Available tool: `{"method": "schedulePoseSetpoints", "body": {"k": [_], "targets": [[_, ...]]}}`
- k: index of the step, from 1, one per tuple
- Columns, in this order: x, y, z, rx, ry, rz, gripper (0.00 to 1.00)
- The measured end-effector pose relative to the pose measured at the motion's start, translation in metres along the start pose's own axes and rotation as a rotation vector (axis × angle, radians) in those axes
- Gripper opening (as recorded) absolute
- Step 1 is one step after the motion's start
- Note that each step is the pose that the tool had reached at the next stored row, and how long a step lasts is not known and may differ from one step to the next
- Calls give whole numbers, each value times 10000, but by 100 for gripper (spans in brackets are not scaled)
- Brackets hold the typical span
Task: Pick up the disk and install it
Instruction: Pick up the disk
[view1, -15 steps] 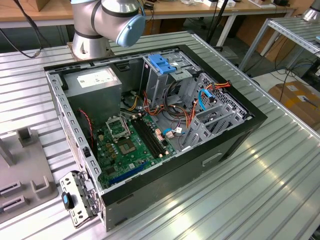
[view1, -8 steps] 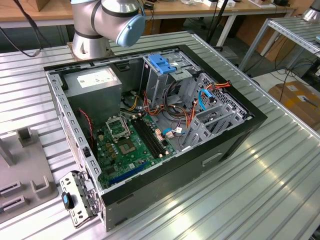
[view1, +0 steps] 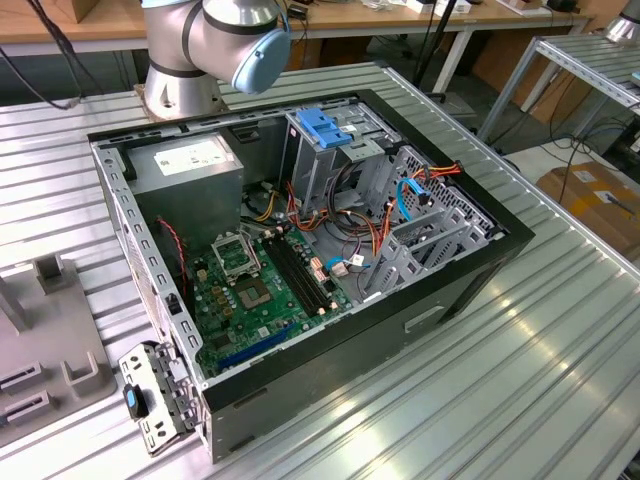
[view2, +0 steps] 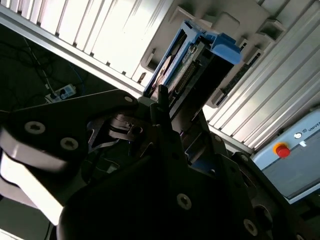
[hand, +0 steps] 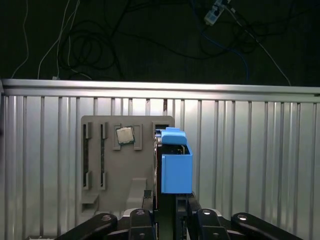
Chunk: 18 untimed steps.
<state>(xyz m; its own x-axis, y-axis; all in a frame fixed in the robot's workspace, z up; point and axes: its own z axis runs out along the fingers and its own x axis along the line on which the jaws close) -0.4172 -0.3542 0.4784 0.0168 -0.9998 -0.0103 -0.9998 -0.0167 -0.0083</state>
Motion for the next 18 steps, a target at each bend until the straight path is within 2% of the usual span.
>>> {"method": "schedulePoseSetpoints", "body": {"k": [3, 9, 13, 18], "targets": [[-1, 0, -51, 0, 0, 0, 35], [-1, -1, -94, 0, 0, 1, 35], [-2, -2, -192, 0, 0, 0, 35], [-2, -2, -207, 1, -1, 0, 35]]}}
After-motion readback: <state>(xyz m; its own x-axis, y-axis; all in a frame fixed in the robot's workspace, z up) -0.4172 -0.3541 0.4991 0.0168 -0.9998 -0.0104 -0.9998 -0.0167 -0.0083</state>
